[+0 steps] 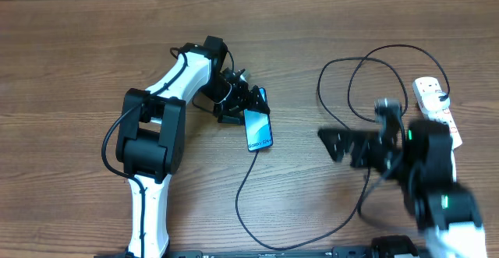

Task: Plug charger to phone and switch on socket
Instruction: 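Move the right gripper toward the phone's bottom edge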

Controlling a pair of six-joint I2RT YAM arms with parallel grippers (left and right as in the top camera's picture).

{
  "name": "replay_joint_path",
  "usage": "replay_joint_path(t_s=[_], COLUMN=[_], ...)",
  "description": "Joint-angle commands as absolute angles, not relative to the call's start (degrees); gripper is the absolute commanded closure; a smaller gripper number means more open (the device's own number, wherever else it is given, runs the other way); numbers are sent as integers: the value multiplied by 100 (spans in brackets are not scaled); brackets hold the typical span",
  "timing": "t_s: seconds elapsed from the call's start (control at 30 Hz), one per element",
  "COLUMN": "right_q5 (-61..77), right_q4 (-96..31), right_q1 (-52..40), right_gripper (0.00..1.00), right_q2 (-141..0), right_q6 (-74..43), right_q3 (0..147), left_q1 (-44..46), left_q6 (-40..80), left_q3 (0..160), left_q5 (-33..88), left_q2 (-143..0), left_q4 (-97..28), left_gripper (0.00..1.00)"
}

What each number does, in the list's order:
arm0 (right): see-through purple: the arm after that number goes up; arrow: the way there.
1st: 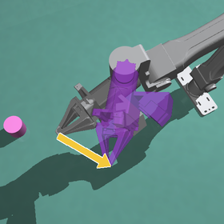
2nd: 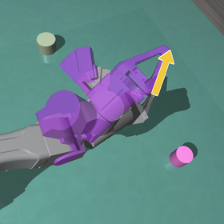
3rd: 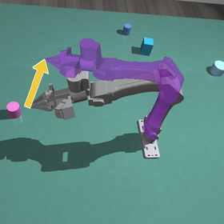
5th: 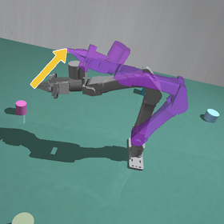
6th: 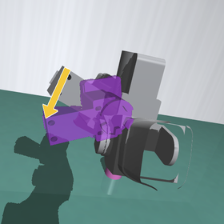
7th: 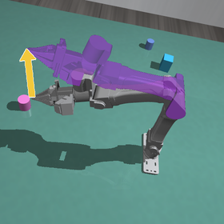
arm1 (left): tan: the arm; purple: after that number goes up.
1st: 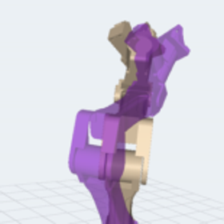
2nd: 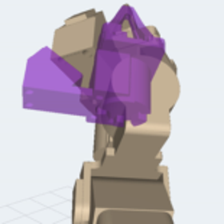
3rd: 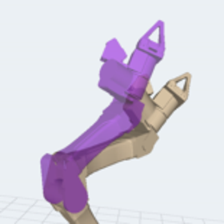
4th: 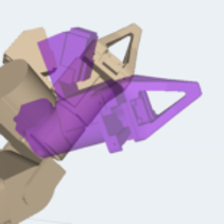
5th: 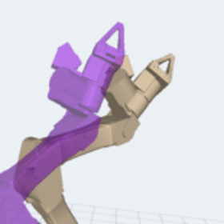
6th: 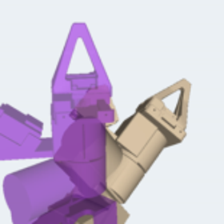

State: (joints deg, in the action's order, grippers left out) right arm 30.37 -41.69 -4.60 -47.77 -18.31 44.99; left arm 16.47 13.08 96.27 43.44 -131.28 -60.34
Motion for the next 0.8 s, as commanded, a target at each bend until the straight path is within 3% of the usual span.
replay_joint_path(t_s=[0.0,0.07,0.17,0.43,0.77], right_q5=[3833,4136,3868,3787,3409], right_q4=[-4311,-4075,-3717,-2930,-2987], right_q1=[-504,-587,-878,-1334,-1332], right_gripper=[0,14,17,17,10], right_q2=[-5874,-6377,-7240,-9155,-9485], right_q6=[-1798,-1754,-1520,-1494,-1358], right_q3=[5162,5162,5155,5155,5148], left_q1=[1706,1706,1706,1726,1925], left_q6=[1133,1133,1135,1339,2257], left_q3=[9487,9487,9487,9487,9487], left_q5=[4355,4355,4355,4254,3175], left_q2=[-13375,-13375,-13375,-13375,-13375], left_q4=[-6010,-6007,-5983,-5865,-5824], left_gripper=[19,19,18,16,5])
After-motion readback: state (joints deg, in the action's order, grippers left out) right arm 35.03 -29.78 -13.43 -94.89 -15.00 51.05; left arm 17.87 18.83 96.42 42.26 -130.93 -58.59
